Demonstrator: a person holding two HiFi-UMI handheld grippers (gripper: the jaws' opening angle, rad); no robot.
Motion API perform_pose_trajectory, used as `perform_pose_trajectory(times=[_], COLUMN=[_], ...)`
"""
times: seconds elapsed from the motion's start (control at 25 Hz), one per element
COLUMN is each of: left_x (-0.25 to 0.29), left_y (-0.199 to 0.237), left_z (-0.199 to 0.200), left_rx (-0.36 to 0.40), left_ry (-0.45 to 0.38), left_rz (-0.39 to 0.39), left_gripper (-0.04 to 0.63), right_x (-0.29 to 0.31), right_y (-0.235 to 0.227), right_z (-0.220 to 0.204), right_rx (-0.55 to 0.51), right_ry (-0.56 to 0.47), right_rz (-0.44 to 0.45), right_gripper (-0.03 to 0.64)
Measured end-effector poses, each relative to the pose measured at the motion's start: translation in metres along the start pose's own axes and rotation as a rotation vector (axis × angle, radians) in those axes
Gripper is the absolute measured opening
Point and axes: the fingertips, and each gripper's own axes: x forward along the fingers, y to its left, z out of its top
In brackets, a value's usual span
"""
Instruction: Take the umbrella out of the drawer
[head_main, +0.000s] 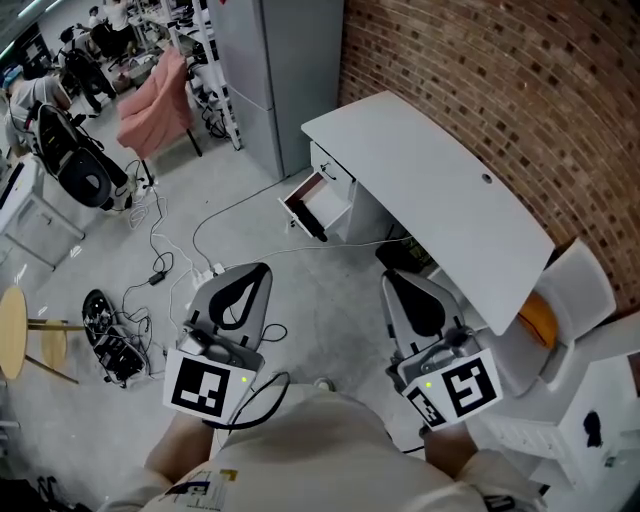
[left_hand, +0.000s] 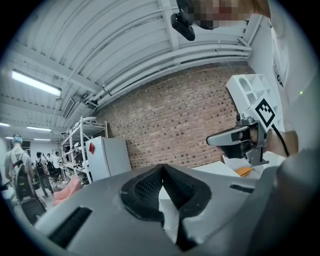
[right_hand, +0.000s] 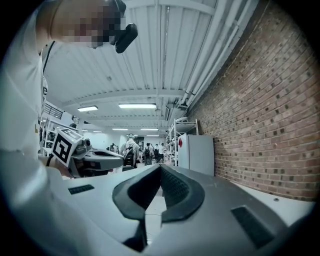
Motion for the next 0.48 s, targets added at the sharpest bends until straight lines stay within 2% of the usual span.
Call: perform_pose_trajectory(times=[0.28,0.48], left_x=[0.012,0.022], left_y=[-0.017,-0.015], left_z=[-0.006,-0.016], left_rx=[0.008,0.014], left_ry=[0.008,0.024], left_rz=[0.004,0.017], left_gripper=[0.008,0.008], right_x=[0.002,0.015], right_y=[-0.023,-0.027], right_z=[-0.022,-0.033], right_rx=[0.074,0.081], right_ry=[0.002,0.008], right_rz=[0.005,0.030], right_gripper=[0.008,0.008])
